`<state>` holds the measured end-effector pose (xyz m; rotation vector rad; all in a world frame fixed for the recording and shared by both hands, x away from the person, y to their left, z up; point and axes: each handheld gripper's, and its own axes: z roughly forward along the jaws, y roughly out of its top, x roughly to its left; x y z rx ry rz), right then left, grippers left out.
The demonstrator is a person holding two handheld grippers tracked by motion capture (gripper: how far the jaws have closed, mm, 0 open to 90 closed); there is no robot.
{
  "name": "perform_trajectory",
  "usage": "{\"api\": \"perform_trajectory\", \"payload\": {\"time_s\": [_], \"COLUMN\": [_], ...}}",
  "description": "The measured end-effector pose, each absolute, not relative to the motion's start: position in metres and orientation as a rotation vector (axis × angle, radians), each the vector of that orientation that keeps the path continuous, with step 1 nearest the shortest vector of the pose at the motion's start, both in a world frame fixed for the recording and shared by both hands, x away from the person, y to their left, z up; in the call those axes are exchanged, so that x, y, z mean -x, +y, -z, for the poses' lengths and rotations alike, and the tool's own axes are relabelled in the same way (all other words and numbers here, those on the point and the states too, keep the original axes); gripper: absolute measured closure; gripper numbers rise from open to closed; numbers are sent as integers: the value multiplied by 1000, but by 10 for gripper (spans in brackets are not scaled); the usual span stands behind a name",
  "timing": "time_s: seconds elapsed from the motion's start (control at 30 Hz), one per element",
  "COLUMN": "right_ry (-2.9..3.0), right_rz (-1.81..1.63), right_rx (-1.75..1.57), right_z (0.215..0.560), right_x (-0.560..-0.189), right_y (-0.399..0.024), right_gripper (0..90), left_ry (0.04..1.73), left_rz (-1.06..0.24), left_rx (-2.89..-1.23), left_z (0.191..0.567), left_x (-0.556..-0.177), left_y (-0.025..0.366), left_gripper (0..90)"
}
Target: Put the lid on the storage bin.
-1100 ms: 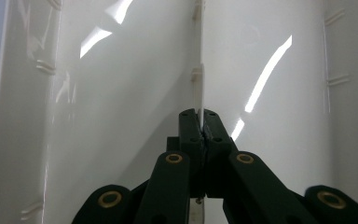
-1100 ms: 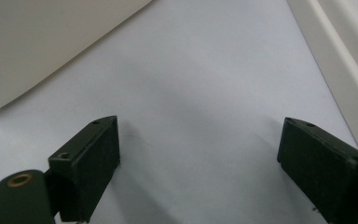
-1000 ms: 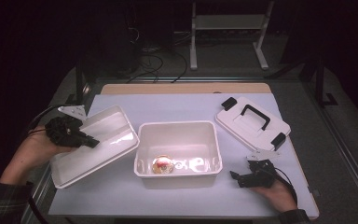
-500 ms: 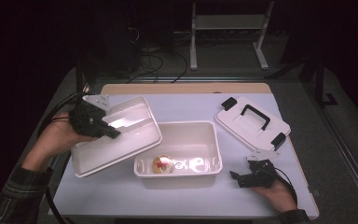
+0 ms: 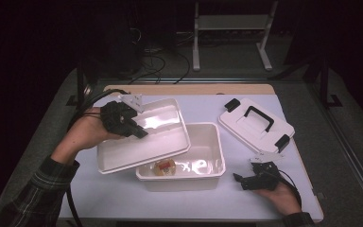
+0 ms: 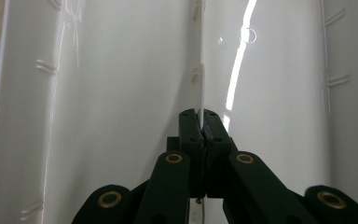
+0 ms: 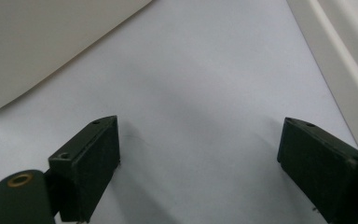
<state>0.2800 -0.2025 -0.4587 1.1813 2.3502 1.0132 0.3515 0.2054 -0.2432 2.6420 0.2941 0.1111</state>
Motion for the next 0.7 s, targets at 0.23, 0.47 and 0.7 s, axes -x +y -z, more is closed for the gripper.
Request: {"api": "perform_trajectory", "payload": {"time_s": [0.23,0.47,0.7], "right_ry": [2350,2351,2351], "right_rz": [-1013,-1013,-1012], "right_rx": [-1180,-1179,-1179], "right_z": [459,459,459], "right_x": [-280,-280,-280], "right_y": [-203,-203,-203], "right_gripper": [122,122,122], "left_ry": [217,155,106], "left_rz": [-87,-63,-39], "left_rx": [-2641,-2650,-2655], "left_z": [249,256,261], "left_x": [-355,-358,-361], "left_y": [183,162,142], "left_gripper": [889,889,889]}}
